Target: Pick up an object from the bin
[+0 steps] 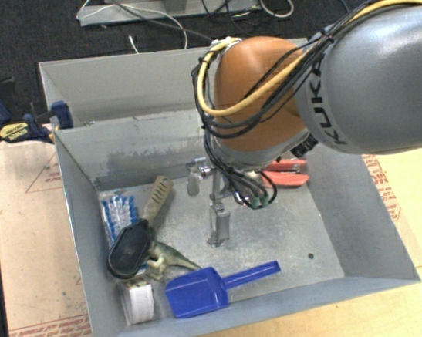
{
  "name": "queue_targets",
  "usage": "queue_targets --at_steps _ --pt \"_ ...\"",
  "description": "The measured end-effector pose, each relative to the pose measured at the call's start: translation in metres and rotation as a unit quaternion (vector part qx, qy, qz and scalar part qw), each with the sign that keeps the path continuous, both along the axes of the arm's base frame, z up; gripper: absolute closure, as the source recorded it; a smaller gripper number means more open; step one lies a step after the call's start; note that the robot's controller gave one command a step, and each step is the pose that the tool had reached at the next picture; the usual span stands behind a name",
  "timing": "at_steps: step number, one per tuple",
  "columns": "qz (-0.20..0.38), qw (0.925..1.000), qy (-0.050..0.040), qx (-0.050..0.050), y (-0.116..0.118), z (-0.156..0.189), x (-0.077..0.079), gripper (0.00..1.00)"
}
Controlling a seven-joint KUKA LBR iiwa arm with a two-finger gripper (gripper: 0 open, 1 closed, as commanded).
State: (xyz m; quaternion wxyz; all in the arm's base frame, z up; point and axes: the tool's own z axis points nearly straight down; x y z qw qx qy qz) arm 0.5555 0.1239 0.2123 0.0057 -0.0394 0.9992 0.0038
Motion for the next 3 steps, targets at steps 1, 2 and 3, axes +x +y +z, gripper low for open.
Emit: queue_targets --at_steps 1,2,3 --pt "0.022 0.9997 -0.0078 0.0 0.004 -0.02 -0.005 0.0" --pt "0.174 0.9846 -0.0078 -0.002 -0.001 -0.063 -0.038 0.0" --pt "0.143 0.9897 -0.0026 0.0 0.046 -0.114 -0.009 0.0"
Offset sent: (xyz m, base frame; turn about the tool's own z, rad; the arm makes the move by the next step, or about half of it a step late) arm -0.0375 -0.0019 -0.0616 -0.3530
